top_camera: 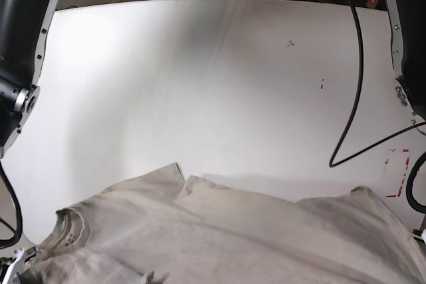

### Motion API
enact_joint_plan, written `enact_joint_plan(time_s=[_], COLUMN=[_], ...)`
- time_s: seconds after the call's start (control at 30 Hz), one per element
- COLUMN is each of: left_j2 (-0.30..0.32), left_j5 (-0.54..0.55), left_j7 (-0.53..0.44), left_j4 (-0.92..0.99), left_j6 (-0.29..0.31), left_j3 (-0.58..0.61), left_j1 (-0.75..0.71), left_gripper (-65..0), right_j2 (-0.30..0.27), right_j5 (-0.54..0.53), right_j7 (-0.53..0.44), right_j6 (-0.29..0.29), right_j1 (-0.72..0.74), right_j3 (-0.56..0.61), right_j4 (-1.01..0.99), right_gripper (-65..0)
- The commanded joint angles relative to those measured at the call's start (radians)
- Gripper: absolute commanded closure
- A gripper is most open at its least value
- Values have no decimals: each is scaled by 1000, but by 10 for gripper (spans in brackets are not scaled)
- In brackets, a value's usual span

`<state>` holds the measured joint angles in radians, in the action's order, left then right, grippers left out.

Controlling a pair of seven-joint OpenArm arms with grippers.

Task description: Fold the T-shirt properly

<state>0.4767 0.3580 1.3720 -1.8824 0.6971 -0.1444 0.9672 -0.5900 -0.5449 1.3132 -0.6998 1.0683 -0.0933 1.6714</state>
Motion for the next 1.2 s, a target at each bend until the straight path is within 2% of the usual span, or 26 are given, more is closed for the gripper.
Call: enact_joint_plan(time_s=[0.0,0.23,0.33,0.5,0.7,0.87,1.03,1.17], left_j2=[7,4,4,6,9,49,50,44], left_j5=[-9,-7,-7,-6,-6,-6,-6,-6], left_j7=[-6,-4,-4,-4,-4,-4,-4,-9], left_j4=[-32,-104,-112,-124,-131,-131,-131,-131], left_j6=[1,1,1,1,1,1,1,1], left_j3=[-4,1,1,1,1,-4,-8,-56], left_j1=[-17,-256,-360,-545,-747,-905,-1059,-1184], left_gripper=[0,0,0,0,0,0,0,0], right_j2=[-8,0,48,95,167,216,247,288], right_j5=[13,12,12,7,-83,-136,-195,-243], right_j7=[2,6,7,7,9,35,35,35], right_j6=[2,2,2,2,2,2,2,2], right_j1=[-30,-342,-472,-690,-903,-1041,-1180,-1278], right_j3=[-46,-173,-240,-339,-466,-576,-646,-688], right_j4=[36,175,226,290,310,310,309,309], right_gripper=[0,0,0,0,0,0,0,0])
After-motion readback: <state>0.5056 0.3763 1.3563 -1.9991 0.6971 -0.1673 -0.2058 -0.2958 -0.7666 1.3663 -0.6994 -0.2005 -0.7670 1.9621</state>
